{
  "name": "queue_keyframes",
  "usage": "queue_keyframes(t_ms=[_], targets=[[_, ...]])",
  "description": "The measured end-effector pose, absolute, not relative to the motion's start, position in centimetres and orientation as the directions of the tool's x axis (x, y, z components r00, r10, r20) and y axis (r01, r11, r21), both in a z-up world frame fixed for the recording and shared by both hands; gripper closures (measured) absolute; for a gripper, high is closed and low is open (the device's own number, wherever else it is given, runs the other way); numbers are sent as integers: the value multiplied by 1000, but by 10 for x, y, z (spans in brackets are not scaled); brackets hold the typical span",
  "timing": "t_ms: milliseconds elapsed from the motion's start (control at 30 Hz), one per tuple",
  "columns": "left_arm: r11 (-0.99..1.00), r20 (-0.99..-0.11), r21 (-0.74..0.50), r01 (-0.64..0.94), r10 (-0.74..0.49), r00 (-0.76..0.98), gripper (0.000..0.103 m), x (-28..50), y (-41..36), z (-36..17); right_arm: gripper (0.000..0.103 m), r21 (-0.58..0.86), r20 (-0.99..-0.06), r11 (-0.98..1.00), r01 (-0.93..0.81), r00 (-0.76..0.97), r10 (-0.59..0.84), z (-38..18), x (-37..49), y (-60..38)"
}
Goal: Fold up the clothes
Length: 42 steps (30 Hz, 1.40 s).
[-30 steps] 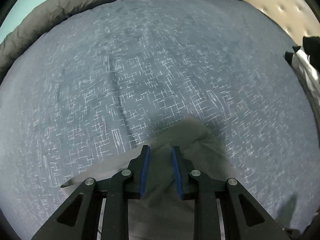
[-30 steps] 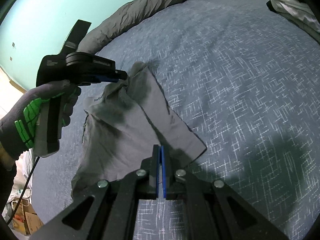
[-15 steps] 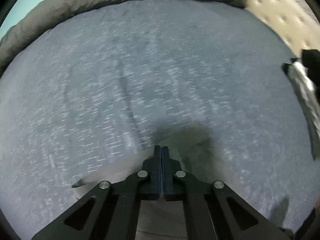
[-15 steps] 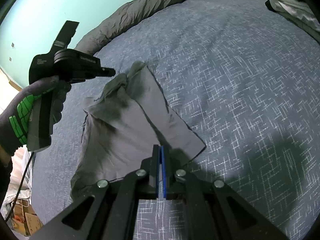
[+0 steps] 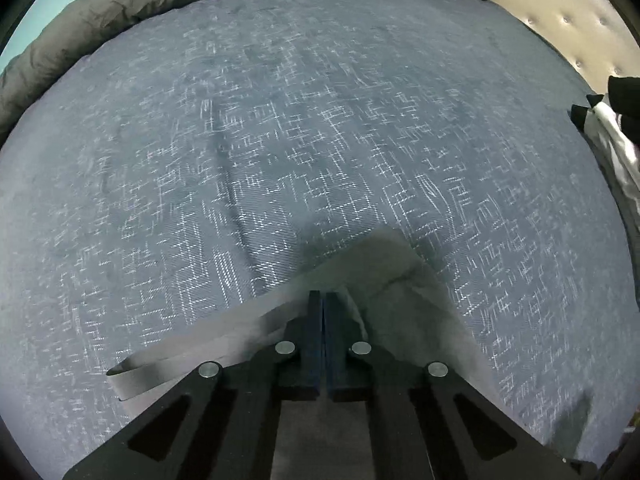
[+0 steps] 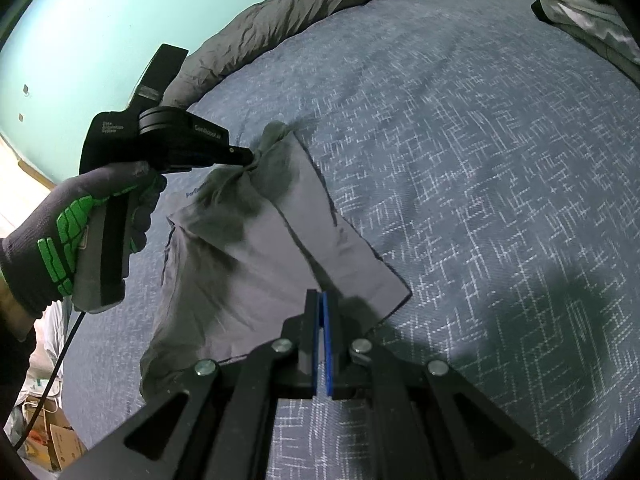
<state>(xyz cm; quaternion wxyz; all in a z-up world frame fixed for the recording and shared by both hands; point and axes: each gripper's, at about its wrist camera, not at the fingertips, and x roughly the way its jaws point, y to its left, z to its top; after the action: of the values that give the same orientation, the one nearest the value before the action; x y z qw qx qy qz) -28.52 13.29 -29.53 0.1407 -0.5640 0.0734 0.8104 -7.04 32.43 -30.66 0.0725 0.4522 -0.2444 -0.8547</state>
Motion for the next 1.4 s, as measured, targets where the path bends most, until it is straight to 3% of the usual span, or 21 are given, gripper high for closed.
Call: queue_keyframes(t_ms=[233,400,467,500,533,600,800,900,1000,1400], targets=[[-943,-902,-119,-310,233,-364,103,-284,120,-267,101,485,-738,-868,-104,-582,-343,-305,-67,326],[-956,-908,-143,-258,231,-351,102,-283,104,-261,101,491,-739,-863,-114,-580,-343,-307,-65,329],[-960,-915,-134,-246,215,-341,98,-286,112,-262,101,492,-738,-863,-112,-580,-345,-306,-65,327],[-960,-918,-119,-255,204,-339,93,-287,122,-264,101,492,-737,-864,-109,-580,-346,-306,-66,326],[-959,-923,-93,-268,184,-337,81,-285,127,-268,101,492,-736,-864,-107,-581,-348,-305,-66,325],[-956,-929,-43,-291,146,-340,70,-288,138,-276,101,491,-736,-865,-102,-580,-349,-305,-68,323],[-944,-933,-7,-329,125,-338,72,-283,149,-299,101,491,-735,-865,-101,-581,-349,-305,-70,325],[-942,-927,-39,-333,159,-340,90,-282,145,-297,101,489,-736,-866,-103,-581,-347,-307,-70,327],[-942,-921,-64,-331,184,-345,96,-281,139,-291,101,491,-740,-864,-113,-578,-345,-310,-69,329],[-932,-866,-133,-337,275,-418,98,-291,131,-237,101,501,-725,-858,-117,-597,-342,-302,-62,335]])
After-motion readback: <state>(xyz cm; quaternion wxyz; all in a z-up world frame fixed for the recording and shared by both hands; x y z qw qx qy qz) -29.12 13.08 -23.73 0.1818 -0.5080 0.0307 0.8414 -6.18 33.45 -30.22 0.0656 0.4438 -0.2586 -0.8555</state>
